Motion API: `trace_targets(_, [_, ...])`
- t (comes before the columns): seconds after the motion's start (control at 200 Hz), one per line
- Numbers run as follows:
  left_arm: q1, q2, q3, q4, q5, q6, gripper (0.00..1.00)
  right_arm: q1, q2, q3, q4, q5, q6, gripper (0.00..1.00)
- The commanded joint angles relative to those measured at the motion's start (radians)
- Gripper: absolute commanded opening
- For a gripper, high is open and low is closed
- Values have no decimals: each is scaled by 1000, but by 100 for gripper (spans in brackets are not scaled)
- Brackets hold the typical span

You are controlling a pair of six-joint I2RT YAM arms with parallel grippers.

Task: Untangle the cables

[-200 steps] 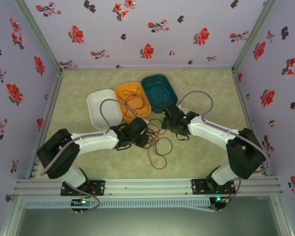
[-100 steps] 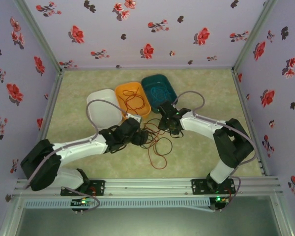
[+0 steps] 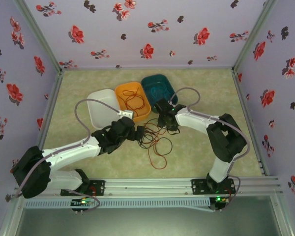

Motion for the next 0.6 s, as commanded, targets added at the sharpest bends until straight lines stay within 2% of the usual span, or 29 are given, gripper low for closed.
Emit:
trace_targets(0.0, [9, -18, -3, 10, -47, 14, 100, -4, 36, 43, -50, 81, -68, 40])
trace_targets(0.465, [12, -30, -9, 12, -65, 0, 100, -28, 119, 35, -4, 25, -117, 32])
trace_targets(0.595, [14, -32, -9, 9, -68, -3, 100, -28, 136, 30, -3, 13, -117, 26])
